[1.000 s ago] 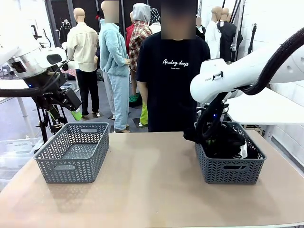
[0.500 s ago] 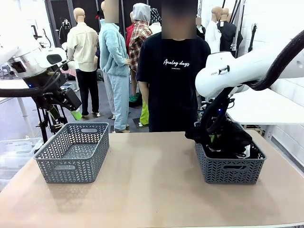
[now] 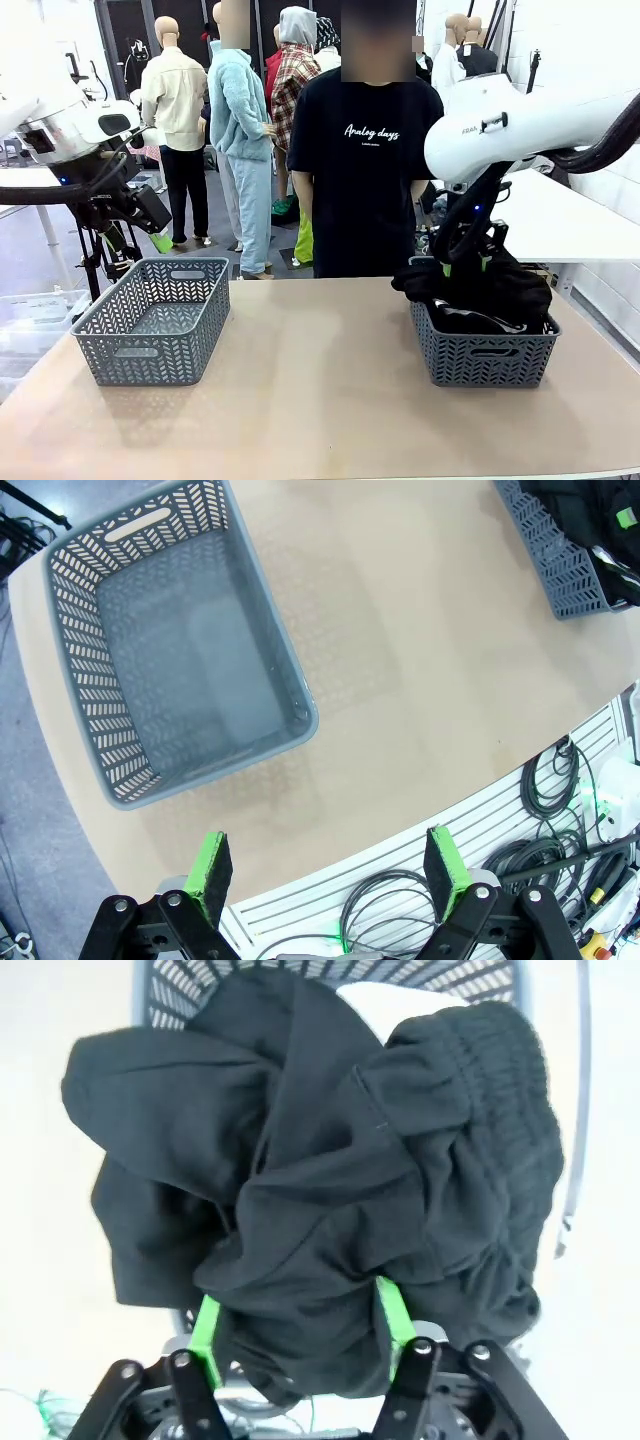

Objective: Sort the tops and bottoms.
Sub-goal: Sort the clothes according to human instructions.

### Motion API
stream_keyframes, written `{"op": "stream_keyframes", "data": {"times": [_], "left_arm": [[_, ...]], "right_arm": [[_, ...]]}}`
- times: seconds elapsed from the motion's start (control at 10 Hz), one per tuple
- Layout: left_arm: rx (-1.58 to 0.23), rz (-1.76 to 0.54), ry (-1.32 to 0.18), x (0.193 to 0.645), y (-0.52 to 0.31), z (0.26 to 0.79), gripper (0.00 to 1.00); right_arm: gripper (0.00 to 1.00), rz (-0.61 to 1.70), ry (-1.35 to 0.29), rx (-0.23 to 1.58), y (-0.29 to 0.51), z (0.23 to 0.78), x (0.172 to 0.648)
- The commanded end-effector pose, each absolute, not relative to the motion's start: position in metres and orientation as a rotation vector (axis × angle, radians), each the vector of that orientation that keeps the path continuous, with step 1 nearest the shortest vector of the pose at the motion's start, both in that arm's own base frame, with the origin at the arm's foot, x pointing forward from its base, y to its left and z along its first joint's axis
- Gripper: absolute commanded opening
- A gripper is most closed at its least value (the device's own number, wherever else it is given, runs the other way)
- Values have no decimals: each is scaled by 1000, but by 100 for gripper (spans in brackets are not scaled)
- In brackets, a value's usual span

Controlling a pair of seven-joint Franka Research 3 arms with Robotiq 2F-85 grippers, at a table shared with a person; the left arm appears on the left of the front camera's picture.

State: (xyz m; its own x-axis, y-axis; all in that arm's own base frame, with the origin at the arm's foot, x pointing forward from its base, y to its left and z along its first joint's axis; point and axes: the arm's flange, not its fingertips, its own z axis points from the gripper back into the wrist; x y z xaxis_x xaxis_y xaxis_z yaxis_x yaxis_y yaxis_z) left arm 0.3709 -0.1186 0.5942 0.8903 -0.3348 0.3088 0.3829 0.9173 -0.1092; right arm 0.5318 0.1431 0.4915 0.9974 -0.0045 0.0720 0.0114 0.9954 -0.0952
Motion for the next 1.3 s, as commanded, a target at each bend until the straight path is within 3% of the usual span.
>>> {"op": "stream_keyframes", "data": {"times": [0.0, 1.2], "left_arm": [[-176, -387, -291, 371, -115, 594, 100], [-176, -387, -291, 371, -115, 594, 100]], "right_arm": [[100, -48, -112, -152, 134, 503, 522], [100, -50, -141, -126, 128, 526, 524]]}}
